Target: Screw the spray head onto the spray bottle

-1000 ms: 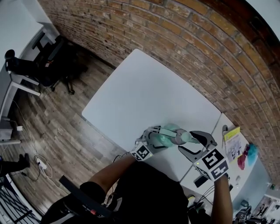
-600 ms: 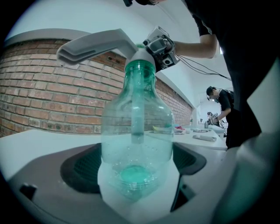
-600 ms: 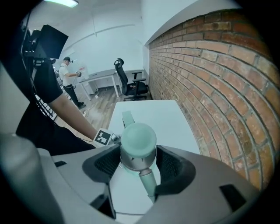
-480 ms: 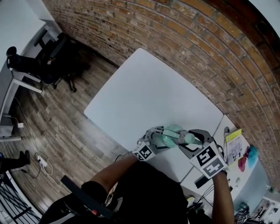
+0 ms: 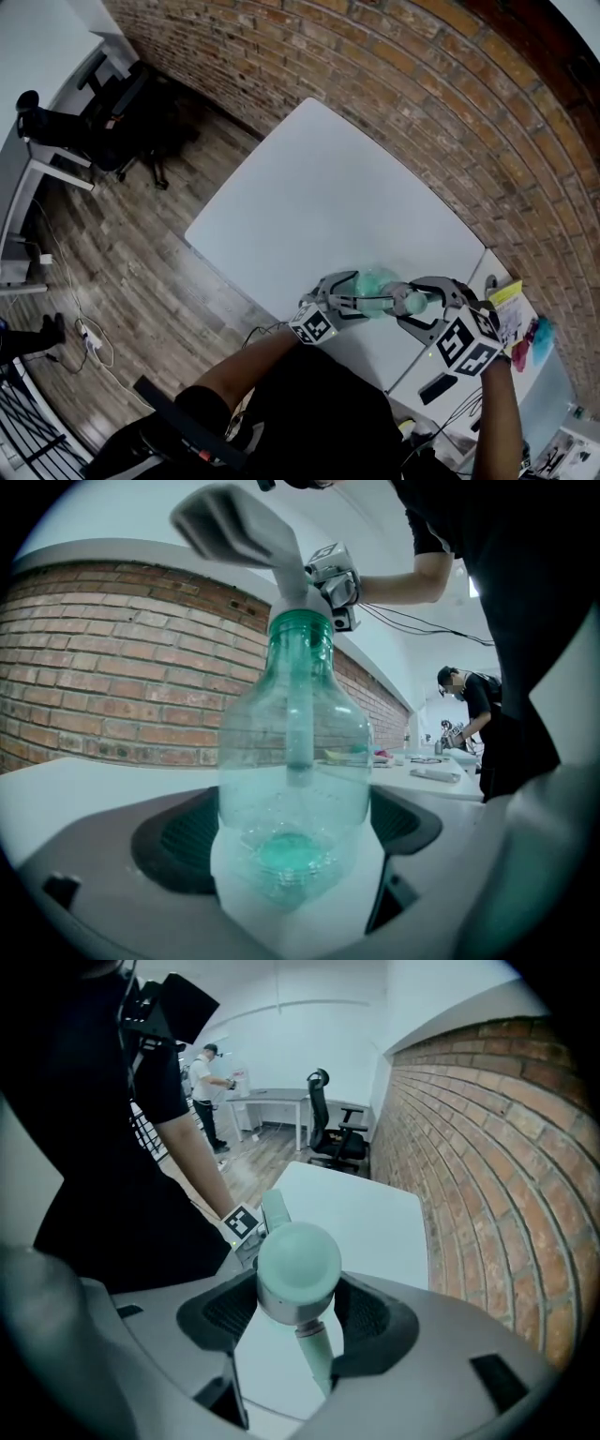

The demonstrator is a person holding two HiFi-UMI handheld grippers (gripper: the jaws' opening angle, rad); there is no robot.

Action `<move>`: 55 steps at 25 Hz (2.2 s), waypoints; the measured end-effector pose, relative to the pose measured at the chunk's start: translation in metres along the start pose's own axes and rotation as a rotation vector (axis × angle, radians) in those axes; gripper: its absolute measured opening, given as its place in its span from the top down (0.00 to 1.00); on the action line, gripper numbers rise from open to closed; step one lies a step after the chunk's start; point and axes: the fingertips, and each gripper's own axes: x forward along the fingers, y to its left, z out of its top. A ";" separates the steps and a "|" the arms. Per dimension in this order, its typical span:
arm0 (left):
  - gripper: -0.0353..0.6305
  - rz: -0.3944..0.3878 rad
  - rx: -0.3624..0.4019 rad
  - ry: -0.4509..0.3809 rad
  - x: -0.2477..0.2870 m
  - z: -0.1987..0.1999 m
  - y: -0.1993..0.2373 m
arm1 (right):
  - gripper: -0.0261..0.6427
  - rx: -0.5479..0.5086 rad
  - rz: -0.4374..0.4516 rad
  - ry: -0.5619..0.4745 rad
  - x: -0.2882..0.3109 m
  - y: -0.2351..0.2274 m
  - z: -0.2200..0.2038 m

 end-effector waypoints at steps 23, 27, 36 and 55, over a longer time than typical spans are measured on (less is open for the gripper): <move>0.20 -0.027 0.003 0.007 -0.002 -0.002 0.002 | 0.54 0.489 -0.030 -0.211 -0.052 -0.008 0.018; 0.20 -0.029 -0.004 0.014 -0.004 -0.002 0.000 | 0.54 0.352 -0.080 -0.023 -0.036 0.000 0.007; 0.20 -0.026 0.002 0.008 0.000 -0.001 0.000 | 0.54 0.309 -0.085 0.122 0.001 -0.002 -0.004; 0.20 -0.030 -0.001 0.008 -0.002 0.000 0.000 | 0.55 -0.418 0.105 0.320 0.008 0.007 -0.005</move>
